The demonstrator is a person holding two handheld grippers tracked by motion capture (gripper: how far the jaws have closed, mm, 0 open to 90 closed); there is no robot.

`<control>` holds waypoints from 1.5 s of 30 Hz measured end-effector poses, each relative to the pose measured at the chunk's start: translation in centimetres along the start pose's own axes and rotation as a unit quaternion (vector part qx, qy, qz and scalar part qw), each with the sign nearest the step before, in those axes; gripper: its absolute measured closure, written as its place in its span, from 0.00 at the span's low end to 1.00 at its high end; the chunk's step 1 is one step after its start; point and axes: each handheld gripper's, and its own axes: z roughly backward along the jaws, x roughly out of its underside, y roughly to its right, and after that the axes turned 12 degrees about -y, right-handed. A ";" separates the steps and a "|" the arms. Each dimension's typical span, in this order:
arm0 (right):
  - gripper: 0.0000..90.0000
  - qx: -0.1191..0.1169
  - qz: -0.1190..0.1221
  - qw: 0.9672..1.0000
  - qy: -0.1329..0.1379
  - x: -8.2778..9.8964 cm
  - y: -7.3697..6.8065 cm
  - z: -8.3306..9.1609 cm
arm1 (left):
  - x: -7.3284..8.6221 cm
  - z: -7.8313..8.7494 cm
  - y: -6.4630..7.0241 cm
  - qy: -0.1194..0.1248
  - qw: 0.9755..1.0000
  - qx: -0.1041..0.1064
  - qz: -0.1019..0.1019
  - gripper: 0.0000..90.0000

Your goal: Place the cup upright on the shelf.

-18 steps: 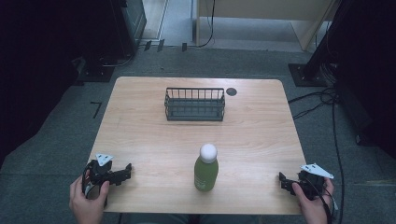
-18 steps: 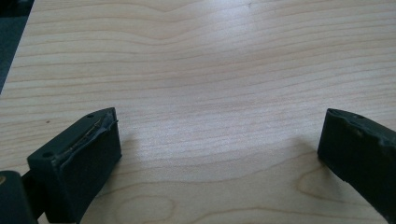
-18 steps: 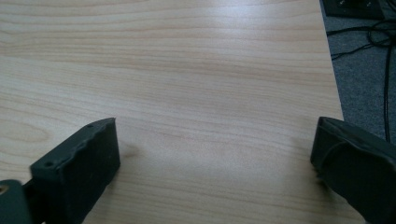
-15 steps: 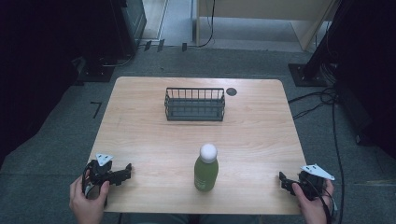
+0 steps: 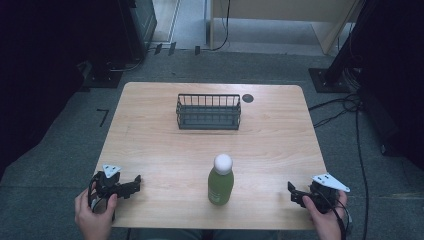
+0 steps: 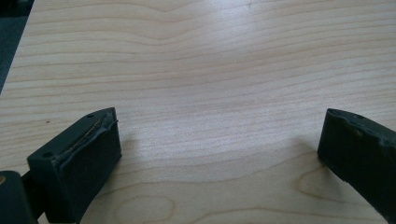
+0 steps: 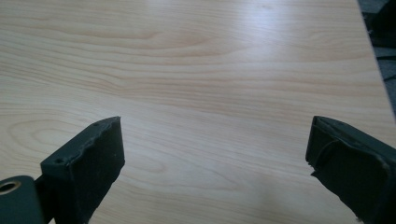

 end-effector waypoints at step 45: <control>0.12 -0.218 0.141 0.965 0.040 -1.7 -12.5 1.1 | 0.0 0.0 0.0 0.000 1.000 0.000 0.000 0.00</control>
